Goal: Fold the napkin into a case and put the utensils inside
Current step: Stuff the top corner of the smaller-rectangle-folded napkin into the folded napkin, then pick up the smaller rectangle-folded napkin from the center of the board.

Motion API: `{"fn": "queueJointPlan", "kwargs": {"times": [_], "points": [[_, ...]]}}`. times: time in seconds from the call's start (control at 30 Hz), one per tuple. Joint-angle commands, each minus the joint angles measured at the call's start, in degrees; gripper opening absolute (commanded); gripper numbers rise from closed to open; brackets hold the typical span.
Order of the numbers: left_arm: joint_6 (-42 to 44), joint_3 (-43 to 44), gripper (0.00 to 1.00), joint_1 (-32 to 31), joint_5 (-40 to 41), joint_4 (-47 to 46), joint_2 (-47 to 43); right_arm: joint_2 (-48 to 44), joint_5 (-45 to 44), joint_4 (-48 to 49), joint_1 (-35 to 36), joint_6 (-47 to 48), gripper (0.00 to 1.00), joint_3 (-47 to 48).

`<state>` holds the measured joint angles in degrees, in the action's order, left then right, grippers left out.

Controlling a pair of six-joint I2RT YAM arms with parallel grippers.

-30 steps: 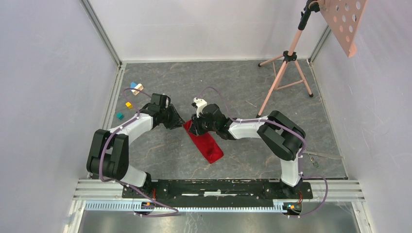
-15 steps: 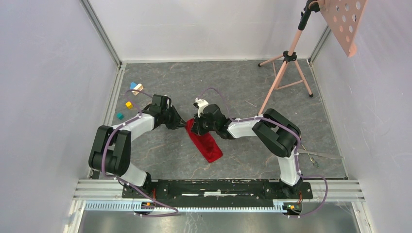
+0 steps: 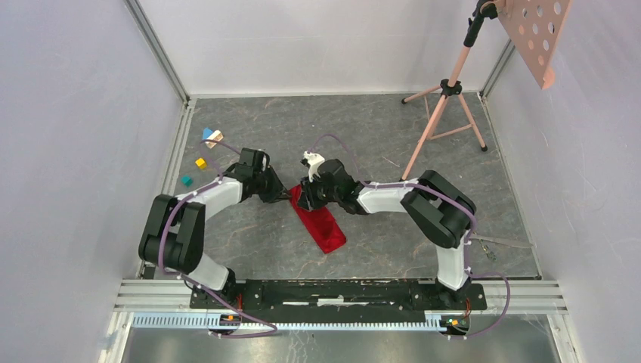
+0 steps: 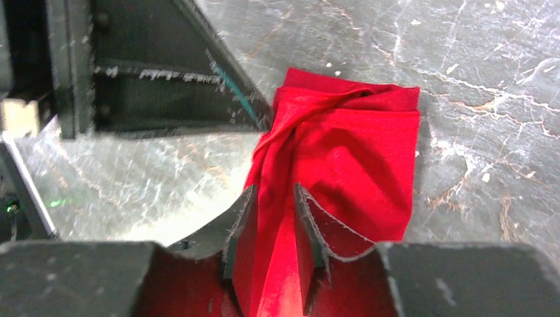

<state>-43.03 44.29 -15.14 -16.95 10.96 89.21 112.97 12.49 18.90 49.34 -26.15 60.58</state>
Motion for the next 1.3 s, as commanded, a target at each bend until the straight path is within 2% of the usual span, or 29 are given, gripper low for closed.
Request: {"fn": "queueJointPlan", "kwargs": {"times": [0.0, 0.1, 0.23, 0.4, 0.6, 1.07, 1.17, 1.27], "points": [[-1.18, -0.7, 0.22, 0.45, 6.35, 3.11, -7.76, -8.03, 1.22, -6.89, 1.53, 4.97, 0.39, 2.27], [-0.72, -1.87, 0.3, 0.71, 10.22, 6.53, -12.33, -9.43, -0.33, -13.41, 2.87, 6.91, 0.55, 2.78], [0.03, -2.25, 0.42, 1.04, 13.61, 10.95, -19.18, -8.65, -5.61, -21.99, 5.2, 9.35, 0.65, 4.39], [0.68, -2.97, 0.48, 1.07, 14.51, 14.28, -26.38, -7.24, -14.92, -27.96, 8.4, 11.85, 0.7, 6.77], [1.58, -4.23, 0.48, 1.07, 13.83, 16.42, -31.32, -4.69, -22.66, -32.04, 11.69, 14.45, 0.71, 8.97], [1.34, -3.99, 0.48, 1.07, 12.14, 17.55, -35.69, 1.14, -32.06, -34.77, 15.22, 13.82, 0.59, 12.28], [1.27, -4.02, 0.48, 1.07, 12.19, 17.93, -36.53, 1.81, -35.22, -35.6, 15.63, 12.47, 0.5, 12.04], [1.28, -3.87, 0.48, 1.07, 12.12, 18.28, -37.34, 1.89, -36.67, -34.63, 15.71, 11.74, 0.33, 10.83]]}}
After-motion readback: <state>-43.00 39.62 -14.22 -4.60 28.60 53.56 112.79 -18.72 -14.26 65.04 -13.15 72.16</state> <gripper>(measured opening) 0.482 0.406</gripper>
